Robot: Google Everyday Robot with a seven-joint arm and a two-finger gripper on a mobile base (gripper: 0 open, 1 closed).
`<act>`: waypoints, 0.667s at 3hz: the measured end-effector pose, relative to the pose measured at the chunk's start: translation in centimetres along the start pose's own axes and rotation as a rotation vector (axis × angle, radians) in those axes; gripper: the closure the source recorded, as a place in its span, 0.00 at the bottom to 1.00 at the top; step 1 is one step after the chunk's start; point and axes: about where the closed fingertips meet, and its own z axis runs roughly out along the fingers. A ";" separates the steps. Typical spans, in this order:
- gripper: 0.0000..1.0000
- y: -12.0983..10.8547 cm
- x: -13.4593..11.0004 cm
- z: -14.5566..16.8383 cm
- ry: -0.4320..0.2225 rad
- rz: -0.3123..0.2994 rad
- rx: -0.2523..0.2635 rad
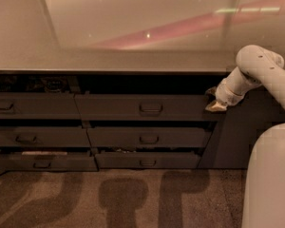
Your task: Open top drawer
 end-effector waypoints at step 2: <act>1.00 -0.2 -0.5 -1.5 0.000 0.000 0.000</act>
Offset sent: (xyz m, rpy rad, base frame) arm -0.1595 0.0154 -0.1043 -0.0183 -0.0036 0.2012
